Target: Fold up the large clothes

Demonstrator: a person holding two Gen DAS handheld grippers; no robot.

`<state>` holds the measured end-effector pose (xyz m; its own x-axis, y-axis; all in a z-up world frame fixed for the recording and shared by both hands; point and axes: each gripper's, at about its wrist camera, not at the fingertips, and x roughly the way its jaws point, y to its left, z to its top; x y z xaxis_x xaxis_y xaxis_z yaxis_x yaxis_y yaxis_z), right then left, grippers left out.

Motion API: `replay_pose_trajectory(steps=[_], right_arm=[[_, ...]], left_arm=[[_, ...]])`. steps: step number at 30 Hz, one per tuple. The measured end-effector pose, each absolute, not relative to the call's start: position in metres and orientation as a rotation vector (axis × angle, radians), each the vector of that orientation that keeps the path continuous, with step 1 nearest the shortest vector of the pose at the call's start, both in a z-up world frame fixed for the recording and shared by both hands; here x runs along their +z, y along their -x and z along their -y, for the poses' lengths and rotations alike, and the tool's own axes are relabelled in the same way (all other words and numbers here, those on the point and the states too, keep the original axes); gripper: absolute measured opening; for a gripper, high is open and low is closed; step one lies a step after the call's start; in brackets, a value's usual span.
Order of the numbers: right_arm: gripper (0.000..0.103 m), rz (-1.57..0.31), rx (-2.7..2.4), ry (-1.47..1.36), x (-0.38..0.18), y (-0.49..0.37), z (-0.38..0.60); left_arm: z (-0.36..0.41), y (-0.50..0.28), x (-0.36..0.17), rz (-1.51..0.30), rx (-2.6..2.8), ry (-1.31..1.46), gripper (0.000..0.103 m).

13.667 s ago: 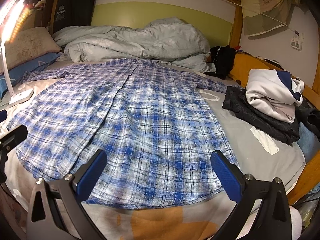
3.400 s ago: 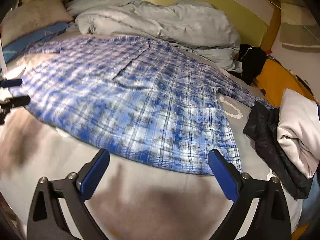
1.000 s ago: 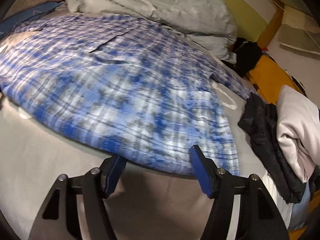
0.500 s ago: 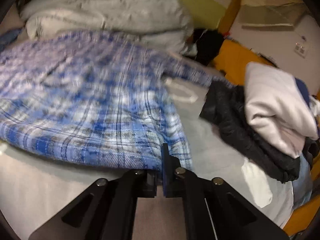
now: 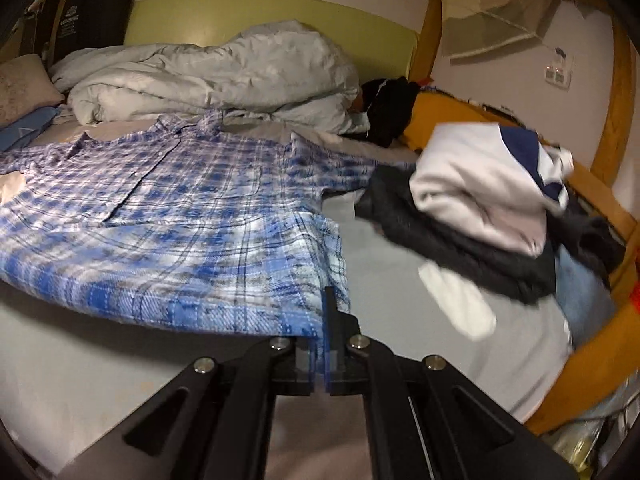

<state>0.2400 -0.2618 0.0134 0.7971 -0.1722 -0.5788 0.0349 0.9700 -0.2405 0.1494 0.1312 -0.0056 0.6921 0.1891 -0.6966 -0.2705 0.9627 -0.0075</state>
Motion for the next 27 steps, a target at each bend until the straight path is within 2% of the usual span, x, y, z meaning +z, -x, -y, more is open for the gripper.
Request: replay_pose_trajectory(steps=[6,12,18,27], right_arm=[[0.002,-0.663,-0.104,0.198,0.014,-0.240,0.267],[0.002,-0.715,-0.086,0.192,0.037,-0.272,0.259],[0.002,-0.747,-0.137,0.265,0.043,-0.329,0.244],[0.002,-0.845,-0.144,0.285,0.004,-0.409,0.235]], left_arm=[[-0.127,-0.145,-0.005,-0.801,0.268,0.073,0.003],[-0.127,-0.188,0.015,-0.866,0.260,0.026,0.003],[-0.130,-0.265,0.023,-0.916,0.281,-0.071,0.004],[-0.138,-0.346,-0.029,-1.035,0.269,-0.114,0.005]])
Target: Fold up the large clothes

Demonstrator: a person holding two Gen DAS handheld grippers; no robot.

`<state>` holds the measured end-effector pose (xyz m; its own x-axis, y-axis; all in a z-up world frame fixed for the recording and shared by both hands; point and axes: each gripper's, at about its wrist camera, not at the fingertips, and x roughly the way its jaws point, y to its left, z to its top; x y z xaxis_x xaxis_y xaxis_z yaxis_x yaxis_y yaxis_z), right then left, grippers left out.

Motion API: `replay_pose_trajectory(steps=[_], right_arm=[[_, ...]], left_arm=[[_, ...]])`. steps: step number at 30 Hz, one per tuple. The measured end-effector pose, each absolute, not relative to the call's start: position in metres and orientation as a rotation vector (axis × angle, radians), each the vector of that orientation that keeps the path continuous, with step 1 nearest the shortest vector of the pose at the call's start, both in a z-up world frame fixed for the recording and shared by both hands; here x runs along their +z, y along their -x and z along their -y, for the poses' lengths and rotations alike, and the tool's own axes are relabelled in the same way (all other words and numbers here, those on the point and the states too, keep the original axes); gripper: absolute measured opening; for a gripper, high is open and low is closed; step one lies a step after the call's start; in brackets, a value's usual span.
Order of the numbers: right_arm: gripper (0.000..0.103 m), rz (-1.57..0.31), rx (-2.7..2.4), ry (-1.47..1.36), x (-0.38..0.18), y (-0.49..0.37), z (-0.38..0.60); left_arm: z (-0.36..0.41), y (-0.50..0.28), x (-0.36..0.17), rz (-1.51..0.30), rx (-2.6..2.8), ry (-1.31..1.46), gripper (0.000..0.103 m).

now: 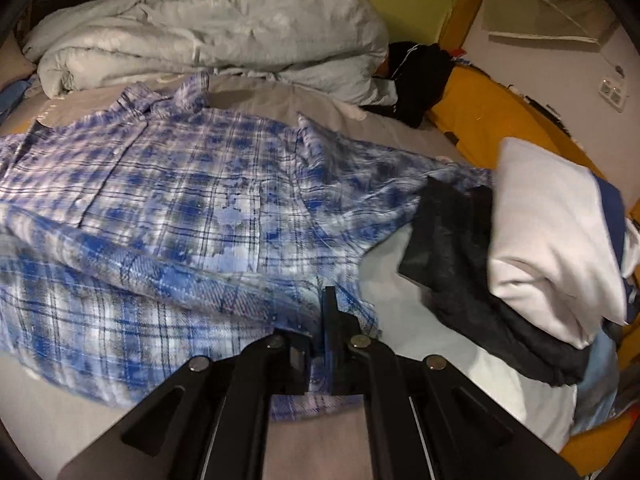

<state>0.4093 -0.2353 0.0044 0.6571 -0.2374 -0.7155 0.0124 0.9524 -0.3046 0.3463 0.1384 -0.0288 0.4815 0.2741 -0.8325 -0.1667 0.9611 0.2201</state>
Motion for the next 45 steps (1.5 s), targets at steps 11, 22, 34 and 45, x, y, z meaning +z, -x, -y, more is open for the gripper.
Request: replay_pose_trajectory(steps=[11,22,34,45], right_arm=[[0.010,-0.862,-0.096,0.260,-0.019,-0.433,0.233],[0.086,-0.681,-0.122,0.005,0.041,-0.405,0.300],[0.084,-0.865,-0.028,0.213,0.002,-0.421,0.285],[0.022,-0.905,-0.259,0.129,-0.008,-0.451,0.317]], left_arm=[[-0.135,-0.363,-0.054,-1.016,0.234,-0.172,0.023],[-0.158,-0.315,0.020,-0.743,0.155,-0.032,0.098],[-0.147,-0.320,-0.026,-0.993,0.064,-0.029,0.098],[-0.205,-0.333,-0.022,-0.927,0.405,-0.046,0.056]])
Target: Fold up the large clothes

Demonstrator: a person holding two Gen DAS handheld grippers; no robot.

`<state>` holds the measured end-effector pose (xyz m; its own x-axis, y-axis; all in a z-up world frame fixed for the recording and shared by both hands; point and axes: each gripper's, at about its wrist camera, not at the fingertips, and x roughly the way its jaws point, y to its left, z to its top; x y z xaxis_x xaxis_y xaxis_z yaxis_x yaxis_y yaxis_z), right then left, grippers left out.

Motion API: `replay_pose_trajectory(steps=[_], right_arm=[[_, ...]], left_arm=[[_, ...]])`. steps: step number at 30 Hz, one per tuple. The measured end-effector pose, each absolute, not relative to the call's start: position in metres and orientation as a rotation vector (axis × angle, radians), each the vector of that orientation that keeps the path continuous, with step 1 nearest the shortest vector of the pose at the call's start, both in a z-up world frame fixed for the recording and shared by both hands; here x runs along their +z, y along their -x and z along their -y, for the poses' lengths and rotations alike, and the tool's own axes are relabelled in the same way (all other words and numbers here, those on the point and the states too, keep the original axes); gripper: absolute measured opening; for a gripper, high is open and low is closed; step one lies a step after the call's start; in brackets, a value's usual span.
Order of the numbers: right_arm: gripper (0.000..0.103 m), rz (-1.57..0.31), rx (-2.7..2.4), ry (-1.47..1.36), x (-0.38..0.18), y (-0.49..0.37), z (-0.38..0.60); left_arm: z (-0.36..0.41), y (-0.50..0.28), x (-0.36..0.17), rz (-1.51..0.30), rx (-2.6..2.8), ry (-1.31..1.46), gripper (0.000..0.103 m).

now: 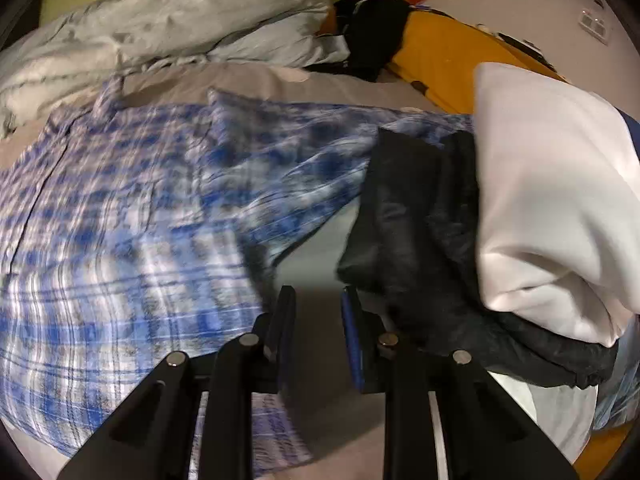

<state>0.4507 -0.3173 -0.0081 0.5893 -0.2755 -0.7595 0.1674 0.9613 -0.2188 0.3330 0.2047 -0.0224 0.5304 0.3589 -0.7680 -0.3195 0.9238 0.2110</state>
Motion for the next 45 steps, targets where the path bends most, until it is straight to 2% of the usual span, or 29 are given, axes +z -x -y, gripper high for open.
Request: replay_pose_trajectory(steps=[2,4,6,12,17,21,23,26,38,42,45], right_arm=[[0.022,-0.879,-0.262,0.116,0.000,-0.444,0.321],[0.026,-0.863,-0.249,0.100,0.006,-0.440,0.322],[0.034,-0.847,-0.238,0.086,0.011,-0.433,0.322],[0.036,-0.808,-0.178,0.095,0.022,-0.419,0.306],[0.045,-0.785,-0.115,0.123,0.025,-0.408,0.285],[0.052,-0.817,-0.039,0.162,0.016,-0.409,0.265],[0.052,-0.840,-0.031,0.192,0.009,-0.411,0.258],[0.052,-0.880,-0.048,0.204,-0.001,-0.417,0.258],[0.052,-0.907,-0.083,0.192,-0.004,-0.419,0.268],[0.053,-0.915,-0.096,0.213,-0.007,-0.421,0.267],[0.053,-0.926,-0.109,0.214,-0.010,-0.423,0.269]], left_arm=[[-0.224,-0.332,-0.017,-0.911,0.397,0.036,0.045],[-0.232,-0.328,-0.012,-0.913,0.283,0.147,0.045],[-0.226,-0.320,-0.005,-0.909,0.175,0.199,0.047],[-0.161,-0.303,0.002,-0.931,-0.036,0.053,0.055],[-0.131,-0.313,-0.021,-0.986,-0.026,-0.054,0.067],[-0.132,-0.328,-0.041,-1.015,0.110,-0.170,0.068],[-0.147,-0.335,-0.045,-1.009,0.196,-0.178,0.066],[-0.175,-0.341,-0.038,-0.969,0.289,-0.146,0.058],[-0.227,-0.335,0.001,-0.869,0.169,0.171,0.061],[-0.240,-0.325,0.016,-0.770,0.317,0.116,0.060],[-0.249,-0.321,0.018,-0.789,0.265,0.159,0.060]])
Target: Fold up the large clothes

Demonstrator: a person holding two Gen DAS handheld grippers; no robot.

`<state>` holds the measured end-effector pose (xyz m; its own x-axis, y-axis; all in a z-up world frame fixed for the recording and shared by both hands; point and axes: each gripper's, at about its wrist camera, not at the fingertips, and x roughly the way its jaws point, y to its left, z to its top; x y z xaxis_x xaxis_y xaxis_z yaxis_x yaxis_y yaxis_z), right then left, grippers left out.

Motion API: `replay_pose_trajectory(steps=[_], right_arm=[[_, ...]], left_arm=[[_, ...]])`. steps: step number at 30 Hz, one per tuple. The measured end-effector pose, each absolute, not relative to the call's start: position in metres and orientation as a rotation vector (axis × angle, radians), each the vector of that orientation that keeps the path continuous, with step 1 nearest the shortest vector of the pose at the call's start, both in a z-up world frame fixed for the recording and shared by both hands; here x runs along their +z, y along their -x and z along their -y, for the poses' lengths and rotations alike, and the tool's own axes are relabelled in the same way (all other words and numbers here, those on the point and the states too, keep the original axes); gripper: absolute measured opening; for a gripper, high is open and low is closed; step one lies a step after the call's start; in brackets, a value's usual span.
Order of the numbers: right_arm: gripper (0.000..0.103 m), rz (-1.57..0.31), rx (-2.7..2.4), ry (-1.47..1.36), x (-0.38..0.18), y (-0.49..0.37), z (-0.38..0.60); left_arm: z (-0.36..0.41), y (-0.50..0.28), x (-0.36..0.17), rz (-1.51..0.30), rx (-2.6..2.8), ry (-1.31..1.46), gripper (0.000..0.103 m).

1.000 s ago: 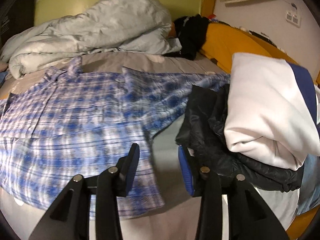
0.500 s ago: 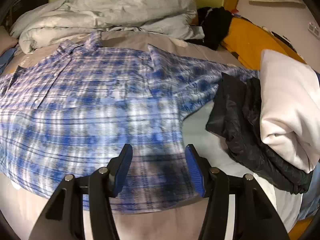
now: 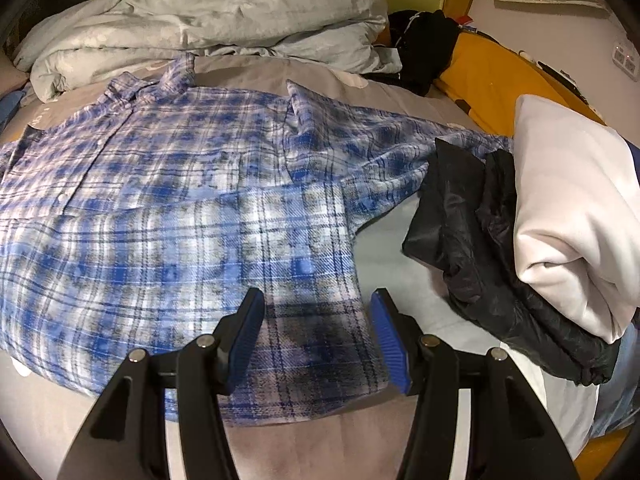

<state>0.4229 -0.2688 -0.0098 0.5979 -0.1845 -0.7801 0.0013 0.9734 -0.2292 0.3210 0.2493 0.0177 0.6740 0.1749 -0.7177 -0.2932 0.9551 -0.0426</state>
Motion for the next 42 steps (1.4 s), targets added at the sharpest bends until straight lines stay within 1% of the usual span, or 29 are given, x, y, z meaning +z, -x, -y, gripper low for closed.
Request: replay_pose_trajectory(steps=[2,4,5,6,7,9,10,11,12,14,15,17,20,22,23,24,26,27,30,32,34,37,38,39,40,42], right_arm=[[0.053,-0.926,-0.119,0.209,-0.010,-0.424,0.271],[0.054,-0.925,-0.121,0.200,-0.009,-0.424,0.273],[0.056,-0.923,-0.119,0.197,-0.009,-0.424,0.273],[0.060,-0.921,-0.118,0.198,-0.008,-0.424,0.272],[0.062,-0.914,-0.116,0.201,-0.007,-0.423,0.271],[0.071,-0.898,-0.119,0.212,-0.004,-0.422,0.270],[0.074,-0.889,-0.124,0.213,-0.003,-0.421,0.271],[0.077,-0.886,-0.127,0.206,-0.002,-0.422,0.273],[0.078,-0.887,-0.132,0.193,-0.001,-0.422,0.275],[0.078,-0.896,-0.138,0.151,-0.001,-0.427,0.283],[0.078,-0.901,-0.137,0.131,-0.002,-0.430,0.288],[0.078,-0.895,-0.132,0.123,-0.004,-0.438,0.292],[0.078,-0.878,-0.097,0.159,-0.010,-0.452,0.296],[0.078,-0.890,-0.069,0.135,-0.016,-0.460,0.303],[0.069,-0.901,-0.062,0.119,-0.019,-0.463,0.306],[0.041,-0.909,-0.051,0.095,-0.022,-0.467,0.309],[0.005,-0.927,0.016,0.053,-0.025,-0.472,0.309],[0.002,-0.911,0.016,0.057,-0.024,-0.473,0.308],[0.002,-0.776,-0.023,0.078,0.001,-0.460,0.302],[0.002,-0.751,-0.050,0.082,0.010,-0.459,0.299],[0.002,-0.775,-0.067,0.106,0.004,-0.466,0.295],[0.003,-0.915,-0.088,0.096,-0.021,-0.484,0.294],[0.003,-0.925,-0.107,0.103,-0.025,-0.485,0.293],[0.005,-0.910,-0.128,0.121,-0.023,-0.484,0.290],[0.008,-0.897,-0.144,0.137,-0.020,-0.483,0.289],[0.035,-0.854,-0.212,0.188,-0.008,-0.478,0.281]], left_arm=[[-0.244,-0.319,0.016,-0.816,0.184,0.178,0.061],[-0.234,-0.317,0.012,-0.843,0.089,0.205,0.069],[-0.226,-0.317,0.009,-0.867,0.040,0.216,0.076],[-0.219,-0.318,0.006,-0.892,-0.001,0.218,0.079],[-0.211,-0.317,0.003,-0.912,-0.022,0.206,0.080],[-0.197,-0.320,-0.005,-0.954,-0.006,0.123,0.081],[-0.190,-0.324,-0.012,-0.969,0.051,0.062,0.081],[-0.189,-0.328,-0.018,-0.973,0.105,0.028,0.076],[-0.190,-0.334,-0.024,-0.974,0.150,0.007,0.048],[-0.198,-0.343,-0.033,-0.969,0.185,0.015,0.004],[-0.203,-0.347,-0.033,-0.948,0.188,0.043,0.002],[-0.217,-0.352,-0.032,-0.893,0.213,0.090,0.002],[-0.235,-0.352,-0.031,-0.878,0.205,0.200,0.002],[-0.236,-0.350,-0.029,-0.855,0.205,0.200,0.002],[-0.234,-0.351,-0.028,-0.841,0.208,0.182,0.002],[-0.232,-0.350,-0.025,-0.822,0.207,0.168,0.002],[-0.232,-0.351,-0.019,-0.790,0.208,0.157,0.002],[-0.232,-0.351,-0.015,-0.775,0.212,0.158,0.002],[-0.234,-0.352,-0.002,-0.717,0.215,0.173,0.002],[-0.235,-0.358,0.001,-0.738,0.227,0.155,0.002],[-0.235,-0.366,-0.007,-0.776,0.244,0.141,0.002],[-0.234,-0.376,-0.034,-0.864,0.254,0.119,0.003],[-0.232,-0.376,-0.039,-0.870,0.262,0.100,0.007],[-0.230,-0.376,-0.041,-0.866,0.284,0.068,0.009],[-0.227,-0.374,-0.040,-0.853,0.309,0.034,0.013],[-0.221,-0.368,-0.031,-0.808,0.342,-0.005,0.046]])
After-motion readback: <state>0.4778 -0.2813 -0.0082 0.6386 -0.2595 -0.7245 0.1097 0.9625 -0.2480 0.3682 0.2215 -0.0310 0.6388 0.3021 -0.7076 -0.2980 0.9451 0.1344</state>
